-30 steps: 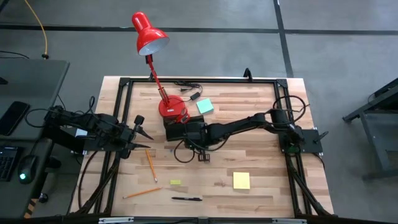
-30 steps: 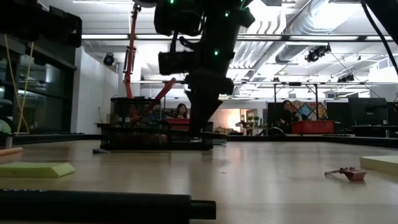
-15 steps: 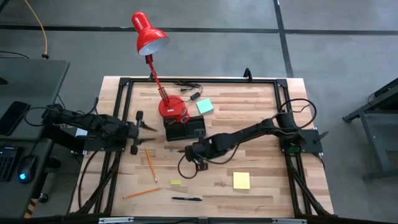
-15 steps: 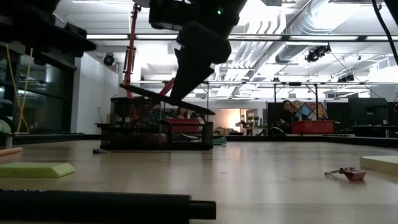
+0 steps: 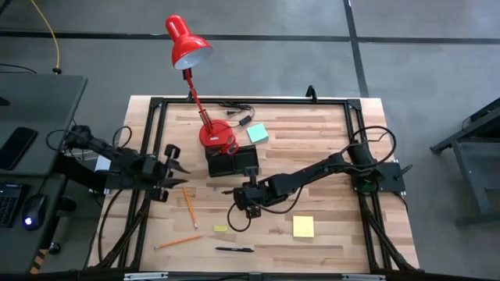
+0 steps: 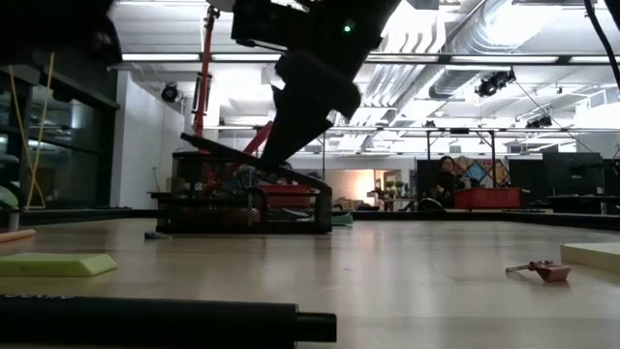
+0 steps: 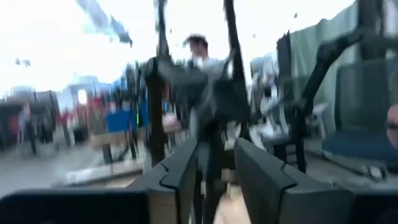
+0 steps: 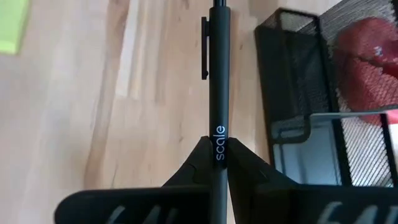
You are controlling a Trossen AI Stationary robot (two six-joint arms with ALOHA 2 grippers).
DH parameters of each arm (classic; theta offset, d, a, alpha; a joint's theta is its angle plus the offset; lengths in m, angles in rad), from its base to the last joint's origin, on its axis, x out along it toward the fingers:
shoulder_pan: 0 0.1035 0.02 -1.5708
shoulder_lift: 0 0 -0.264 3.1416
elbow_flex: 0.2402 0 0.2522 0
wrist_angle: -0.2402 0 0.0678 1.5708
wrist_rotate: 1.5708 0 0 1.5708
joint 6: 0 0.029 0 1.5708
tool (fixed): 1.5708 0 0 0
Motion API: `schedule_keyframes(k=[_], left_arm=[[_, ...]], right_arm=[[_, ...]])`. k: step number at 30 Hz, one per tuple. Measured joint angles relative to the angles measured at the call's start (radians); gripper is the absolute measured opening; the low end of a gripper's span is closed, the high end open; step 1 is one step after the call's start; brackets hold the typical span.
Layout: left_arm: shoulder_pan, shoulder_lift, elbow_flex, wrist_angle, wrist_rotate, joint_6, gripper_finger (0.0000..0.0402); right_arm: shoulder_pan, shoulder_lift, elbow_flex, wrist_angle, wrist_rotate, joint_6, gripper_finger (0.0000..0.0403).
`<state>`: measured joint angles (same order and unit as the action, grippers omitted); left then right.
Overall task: Pick and place office supplies into organizer
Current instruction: Put the top black pen into the desk organizer
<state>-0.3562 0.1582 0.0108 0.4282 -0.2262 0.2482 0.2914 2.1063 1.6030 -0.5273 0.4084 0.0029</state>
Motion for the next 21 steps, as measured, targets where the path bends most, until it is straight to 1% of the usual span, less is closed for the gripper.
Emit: schedule_keyframes(k=[3,5,8,11,13,17,21], left_arm=[[-0.067,-0.001,0.028,0.063,-0.079,0.126,0.0078],[-0.095,0.0,0.056,0.07,-0.128,0.219,0.0072],[-0.111,-0.001,0.102,0.058,-0.204,0.337,0.007],[-0.109,0.002,0.131,-0.01,-0.303,0.37,0.0074],[-0.109,0.001,0.146,-0.028,-0.342,0.372,0.008],[-0.109,0.001,0.147,-0.059,-0.341,0.315,0.0092],[-0.109,0.001,0.147,-0.087,-0.264,0.294,0.0121]], right_arm=[[0.004,0.0,-0.022,0.051,0.009,-0.005,0.0],[0.006,0.0,-0.03,0.083,0.021,-0.007,0.0],[0.01,0.0,-0.032,0.131,0.073,-0.041,0.0],[0.013,-0.005,-0.032,0.202,0.133,-0.109,0.0],[0.014,-0.017,-0.032,0.247,0.186,-0.145,0.0],[0.01,-0.044,-0.032,0.346,0.286,-0.229,0.0],[0.009,-0.06,-0.032,0.374,0.293,-0.277,0.0]])
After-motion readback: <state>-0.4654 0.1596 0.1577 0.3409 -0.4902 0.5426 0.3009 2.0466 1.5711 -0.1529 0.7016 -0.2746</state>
